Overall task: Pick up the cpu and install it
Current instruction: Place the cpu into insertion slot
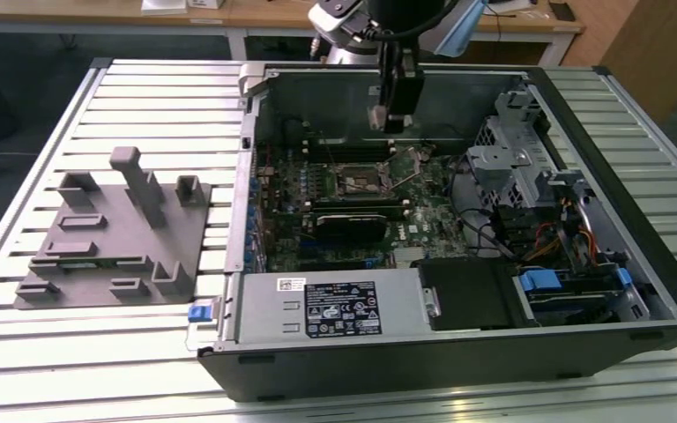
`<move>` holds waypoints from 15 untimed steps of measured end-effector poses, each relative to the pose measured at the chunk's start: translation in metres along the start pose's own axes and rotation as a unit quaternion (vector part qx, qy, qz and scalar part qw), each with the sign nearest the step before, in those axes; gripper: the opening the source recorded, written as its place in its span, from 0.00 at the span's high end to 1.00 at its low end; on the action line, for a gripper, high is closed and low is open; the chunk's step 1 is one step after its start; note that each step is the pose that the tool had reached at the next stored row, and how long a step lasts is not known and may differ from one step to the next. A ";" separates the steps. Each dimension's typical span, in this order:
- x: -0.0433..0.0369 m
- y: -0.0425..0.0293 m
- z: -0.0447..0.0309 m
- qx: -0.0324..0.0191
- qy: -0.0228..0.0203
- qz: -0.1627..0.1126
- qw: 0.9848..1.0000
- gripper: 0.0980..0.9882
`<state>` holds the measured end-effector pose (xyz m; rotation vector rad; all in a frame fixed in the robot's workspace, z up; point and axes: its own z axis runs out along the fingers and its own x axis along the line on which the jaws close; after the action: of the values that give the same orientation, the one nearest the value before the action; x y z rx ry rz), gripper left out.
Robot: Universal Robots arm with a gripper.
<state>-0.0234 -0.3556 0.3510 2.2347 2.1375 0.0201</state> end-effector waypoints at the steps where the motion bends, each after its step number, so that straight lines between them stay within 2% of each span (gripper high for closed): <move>1: 0.0000 0.0000 0.0008 0.000 0.000 0.002 1.000 0.50; 15: 0.0004 -0.0007 0.0143 0.000 -0.001 0.006 1.000 0.50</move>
<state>-0.0234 -0.3556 0.3367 2.2469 2.1230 0.0180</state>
